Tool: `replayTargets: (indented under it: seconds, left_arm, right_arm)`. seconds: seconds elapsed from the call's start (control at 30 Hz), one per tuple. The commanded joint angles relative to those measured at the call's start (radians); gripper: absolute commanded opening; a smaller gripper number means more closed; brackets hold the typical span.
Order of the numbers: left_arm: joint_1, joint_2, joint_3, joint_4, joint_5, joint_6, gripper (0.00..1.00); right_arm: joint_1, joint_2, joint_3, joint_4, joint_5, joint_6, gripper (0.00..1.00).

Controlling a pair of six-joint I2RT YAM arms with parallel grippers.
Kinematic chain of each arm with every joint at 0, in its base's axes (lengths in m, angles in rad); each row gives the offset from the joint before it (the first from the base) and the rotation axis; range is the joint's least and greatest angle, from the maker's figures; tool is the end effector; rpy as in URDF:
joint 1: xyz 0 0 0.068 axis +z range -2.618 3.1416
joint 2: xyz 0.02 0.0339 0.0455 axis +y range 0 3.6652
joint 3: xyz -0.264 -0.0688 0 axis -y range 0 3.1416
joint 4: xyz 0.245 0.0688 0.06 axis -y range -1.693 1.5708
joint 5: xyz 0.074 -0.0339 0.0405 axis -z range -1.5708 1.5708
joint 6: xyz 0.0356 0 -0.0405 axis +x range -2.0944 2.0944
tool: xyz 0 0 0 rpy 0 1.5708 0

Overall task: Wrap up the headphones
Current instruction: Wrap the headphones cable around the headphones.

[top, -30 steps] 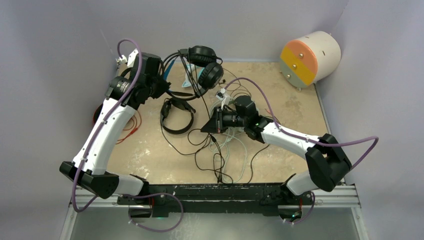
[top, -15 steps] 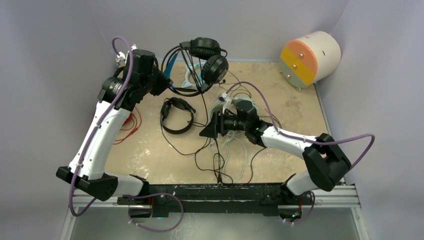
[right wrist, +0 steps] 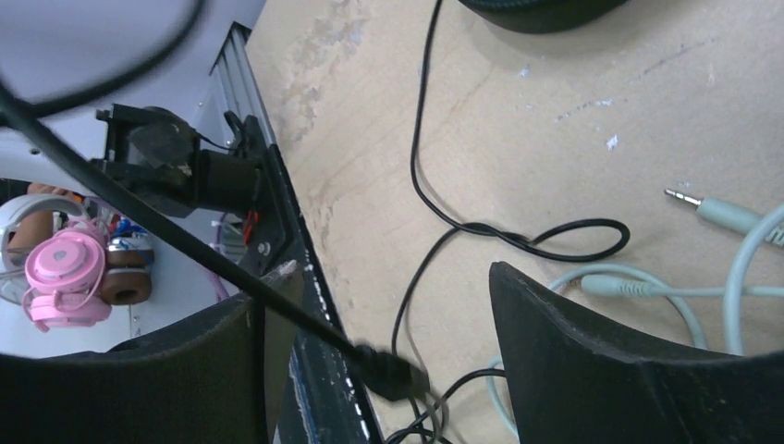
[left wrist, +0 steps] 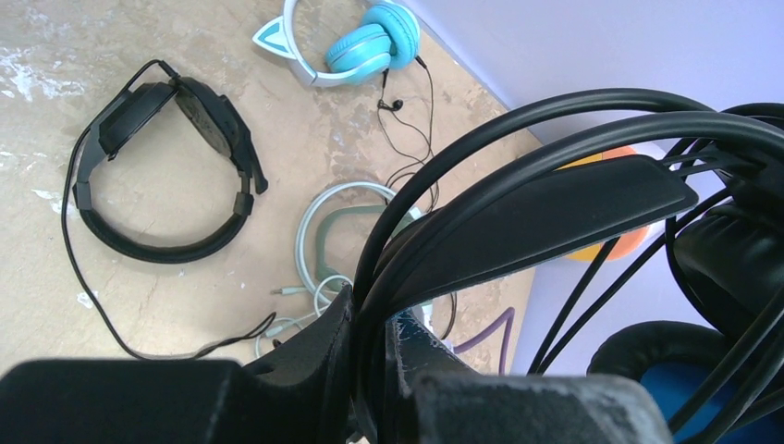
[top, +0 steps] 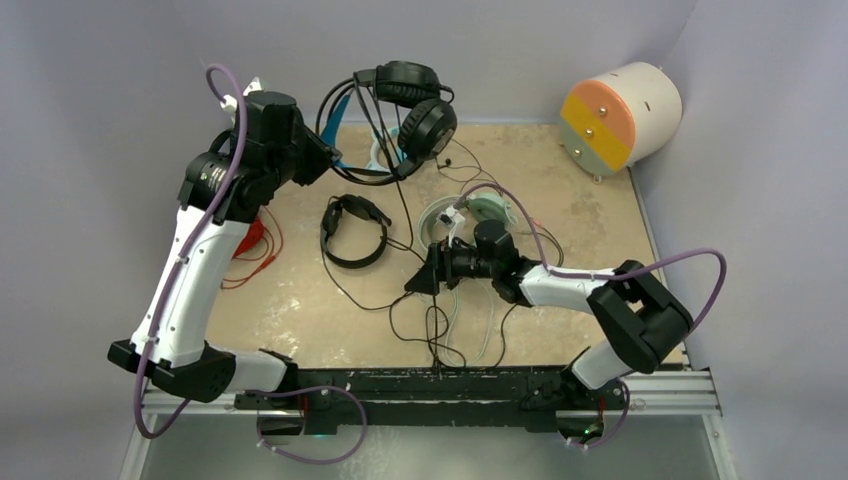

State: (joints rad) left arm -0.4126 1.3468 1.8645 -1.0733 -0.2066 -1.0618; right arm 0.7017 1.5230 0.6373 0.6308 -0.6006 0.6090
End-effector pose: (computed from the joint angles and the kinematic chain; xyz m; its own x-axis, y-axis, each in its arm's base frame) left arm 0.2201 -0.0884 0.4869 -0.4388 -0.7409 -0.5085 -0.3085 0.6557 -0.6892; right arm 0.2229 0.2148 0.1994 -0.7015 0.0250 -0.7122 -0.6692 0.3204 0.6704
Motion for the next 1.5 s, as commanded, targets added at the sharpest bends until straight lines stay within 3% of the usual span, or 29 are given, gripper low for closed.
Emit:
replayTargets:
  seconds: [0.0, 0.17, 0.3, 0.47, 0.5, 0.7, 0.97, 1.1, 1.27, 1.47]
  left_arm:
    - [0.006, -0.042, 0.089, 0.068, 0.009, -0.024, 0.00]
    - [0.007, -0.038, 0.129, 0.045, -0.014, -0.013, 0.00]
    - [0.008, -0.029, 0.165, 0.031, -0.035, -0.002, 0.00]
    - [0.008, -0.013, 0.201, 0.028, -0.026, 0.005, 0.00]
    - [0.008, -0.010, 0.205, 0.029, -0.020, 0.007, 0.00]
    - [0.008, -0.003, 0.218, 0.040, 0.075, 0.016, 0.00]
    - [0.008, -0.046, 0.210, 0.074, 0.200, 0.052, 0.00]
    - [0.008, -0.084, 0.174, 0.097, 0.314, 0.132, 0.00]
    - [0.008, -0.122, 0.131, 0.065, 0.392, 0.253, 0.00]
    - [0.008, -0.205, -0.036, 0.083, 0.557, 0.404, 0.00]
  right_arm:
    - [0.011, 0.014, -0.016, 0.059, -0.005, -0.039, 0.72]
    - [0.013, 0.008, -0.018, 0.057, -0.009, -0.034, 0.44]
    - [0.016, -0.008, -0.036, 0.058, -0.020, -0.030, 0.35]
    - [0.020, -0.012, -0.058, 0.062, -0.023, -0.018, 0.02]
    - [0.019, -0.015, -0.060, 0.061, -0.020, -0.015, 0.00]
    - [0.016, -0.001, 0.008, -0.099, -0.020, -0.004, 0.00]
    - [-0.106, 0.040, 0.064, -0.076, -0.090, 0.125, 0.00]
    - [-0.193, 0.053, 0.132, -0.069, -0.154, 0.187, 0.00]
    - [-0.253, 0.066, 0.296, -0.221, -0.146, 0.161, 0.00]
    - [-0.383, 0.121, 0.463, -0.257, -0.201, 0.219, 0.00]
